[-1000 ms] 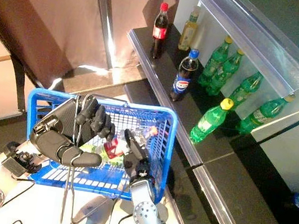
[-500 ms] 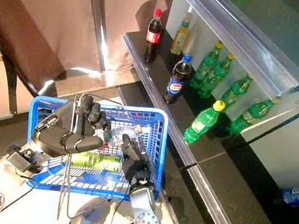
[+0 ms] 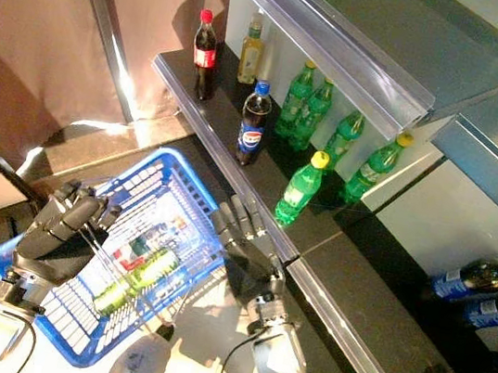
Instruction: Pick up the drink and place into the basket.
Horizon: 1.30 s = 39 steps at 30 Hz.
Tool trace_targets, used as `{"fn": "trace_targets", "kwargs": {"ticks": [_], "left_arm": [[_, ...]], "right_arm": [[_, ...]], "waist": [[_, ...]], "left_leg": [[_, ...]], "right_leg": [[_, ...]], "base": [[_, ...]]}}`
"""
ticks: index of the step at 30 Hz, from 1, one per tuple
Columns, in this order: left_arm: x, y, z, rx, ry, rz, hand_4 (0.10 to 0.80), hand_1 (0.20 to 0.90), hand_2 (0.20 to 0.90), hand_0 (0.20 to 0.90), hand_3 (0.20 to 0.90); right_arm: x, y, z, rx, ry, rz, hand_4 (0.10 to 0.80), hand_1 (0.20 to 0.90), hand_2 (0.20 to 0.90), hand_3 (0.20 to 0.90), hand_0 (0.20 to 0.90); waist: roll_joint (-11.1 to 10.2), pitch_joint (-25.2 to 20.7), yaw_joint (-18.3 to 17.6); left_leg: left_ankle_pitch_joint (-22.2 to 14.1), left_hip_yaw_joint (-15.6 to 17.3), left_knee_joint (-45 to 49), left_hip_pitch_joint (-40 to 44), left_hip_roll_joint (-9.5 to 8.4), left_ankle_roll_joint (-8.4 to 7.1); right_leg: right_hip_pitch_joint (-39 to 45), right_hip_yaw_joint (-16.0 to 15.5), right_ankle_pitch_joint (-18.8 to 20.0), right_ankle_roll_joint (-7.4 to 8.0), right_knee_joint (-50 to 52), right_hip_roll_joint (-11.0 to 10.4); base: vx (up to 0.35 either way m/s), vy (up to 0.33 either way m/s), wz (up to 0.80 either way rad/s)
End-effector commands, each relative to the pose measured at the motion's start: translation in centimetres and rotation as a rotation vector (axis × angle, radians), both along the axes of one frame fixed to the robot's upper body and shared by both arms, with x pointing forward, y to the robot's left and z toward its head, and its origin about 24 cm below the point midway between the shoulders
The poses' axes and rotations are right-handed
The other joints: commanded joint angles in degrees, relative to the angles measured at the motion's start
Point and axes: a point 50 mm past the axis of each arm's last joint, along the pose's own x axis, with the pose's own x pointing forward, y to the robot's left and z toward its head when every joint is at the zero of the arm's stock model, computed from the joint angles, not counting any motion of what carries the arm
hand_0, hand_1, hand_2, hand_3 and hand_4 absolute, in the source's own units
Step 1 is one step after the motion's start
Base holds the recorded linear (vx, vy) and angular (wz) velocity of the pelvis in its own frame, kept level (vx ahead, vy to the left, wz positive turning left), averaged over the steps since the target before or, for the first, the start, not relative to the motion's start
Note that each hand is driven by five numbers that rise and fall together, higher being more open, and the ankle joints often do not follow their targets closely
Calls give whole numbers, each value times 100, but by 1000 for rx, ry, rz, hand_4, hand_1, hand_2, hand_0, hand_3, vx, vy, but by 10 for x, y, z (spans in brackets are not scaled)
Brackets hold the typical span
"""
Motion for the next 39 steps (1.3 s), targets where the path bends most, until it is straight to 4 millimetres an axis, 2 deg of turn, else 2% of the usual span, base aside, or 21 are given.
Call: {"fn": "trace_targets", "kwargs": {"ticks": [1,8,9,10,15,16,21,23,25,27,28,30,32,33,35,37,38,39], "left_arm": [[-2,10,88,-7,-608,104,100,300,300,300,200],[2,18,51,107,-383,245,100,300,300,300,200],[3,20,37,144,-297,281,100,300,300,300,200],[3,20,31,158,-261,293,100,300,300,300,200],[-4,34,-5,244,-42,436,100,300,300,300,200],[-4,35,-8,250,-23,447,100,300,300,300,200],[-21,56,-65,285,262,640,100,300,300,300,200],[-26,62,-83,259,358,682,100,300,300,300,200],[-30,66,-106,213,497,757,100,300,300,300,200],[-33,67,-121,146,562,792,100,300,300,300,200],[-36,67,-132,110,620,840,100,300,300,300,200],[-38,65,-141,81,670,873,100,300,300,300,200],[-48,62,-153,38,737,918,100,300,300,300,200],[-53,61,-160,0,777,939,100,300,300,300,200],[-56,62,-166,-20,827,952,100,300,300,300,200],[-67,63,-176,-83,884,985,100,300,300,300,200],[-75,63,-181,-116,914,1009,100,300,300,300,200],[-81,63,-184,-136,935,1026,100,300,300,300,200]], "right_arm": [[-11,11,30,52,-268,164,800,900,900,900,900],[-19,9,26,-20,-365,291,800,900,900,900,900],[-20,9,18,-49,-348,321,800,900,900,900,900],[-20,8,14,-72,-334,328,800,900,900,900,900],[-31,-15,-29,-284,-227,426,800,900,900,900,900],[-32,-17,-33,-303,-211,428,800,900,900,900,900],[-54,-60,-103,-457,82,424,800,900,900,900,900],[-59,-70,-118,-496,153,403,800,900,900,900,900],[-65,-79,-138,-553,263,374,800,900,900,900,900],[-67,-85,-146,-598,304,370,800,900,900,900,900],[-71,-92,-155,-648,367,371,800,900,900,900,900],[-75,-98,-164,-664,443,364,800,900,900,900,900],[-85,-110,-177,-724,547,367,800,900,900,900,900],[-90,-114,-182,-761,585,373,800,900,900,900,900],[-95,-117,-188,-770,649,348,800,900,900,900,900],[-96,-120,-193,-771,673,329,800,900,900,900,900],[-96,-121,-194,-779,681,326,800,900,900,900,900],[-95,-122,-194,-787,684,326,800,900,900,900,900]], "waist": [[95,-1159,-246],[59,-1209,-440],[51,-1229,-498],[47,-1237,-527],[-1,-1299,-817],[-4,-1301,-837],[-73,-1317,-1264],[-68,-1318,-1374],[-42,-1311,-1566],[-20,-1298,-1671],[3,-1284,-1789],[14,-1273,-1885],[24,-1255,-1953],[-8,-1238,-1958],[-81,-1215,-1990],[-164,-1236,-1967],[-151,-1256,-1946],[-119,-1270,-1929]], "left_leg": [[329,193,275,-365,-131,48],[364,395,49,-195,-40,35],[377,461,-46,-144,-19,36],[387,491,-109,-114,-13,43],[492,818,-529,38,94,66],[502,846,-560,49,103,65],[573,1255,-954,259,267,54],[591,1360,-1018,310,327,37],[609,1507,-1035,382,470,-20],[611,1575,-1004,396,545,-52],[677,1605,-943,403,666,-108],[827,1623,-811,389,821,-169],[1171,1557,-505,267,1050,-261],[1170,1525,-244,172,1050,-221],[1022,1606,422,-15,957,-124],[361,1399,905,-161,354,208],[125,1189,1016,-219,-10,353],[33,1020,1044,-263,-266,429]], "right_leg": [[890,190,399,186,-1084,384],[874,405,468,192,-1232,433],[871,457,518,202,-1308,440],[867,484,544,210,-1350,444],[751,722,737,284,-1636,465],[743,741,752,287,-1656,469],[628,1066,906,294,-1931,556],[607,1104,912,273,-1942,589],[529,1214,864,204,-1864,675],[489,1300,829,151,-1825,738],[450,1413,772,75,-1775,850],[410,1516,739,-19,-1773,990],[407,1697,723,-129,-1807,1216],[423,1758,743,-156,-1846,1280],[459,1790,764,-219,-1897,1313],[427,1900,839,-179,-1967,1246],[387,2024,858,-158,-1957,1266],[359,2151,872,-144,-1949,1310]], "base": [[-20,-62,-28],[-19,-35,-18],[-44,-41,-12],[-58,-56,-15],[-77,-72,-14],[-81,-82,-12],[-104,-145,-38],[-71,-180,-42],[-71,-211,-33],[-52,-184,-41],[-64,-266,-43],[-52,-276,-30],[-39,-326,-42],[-39,-323,-50],[-46,-256,-36],[-31,-117,-31],[-5,-12,-36],[-1,16,-82]]}}
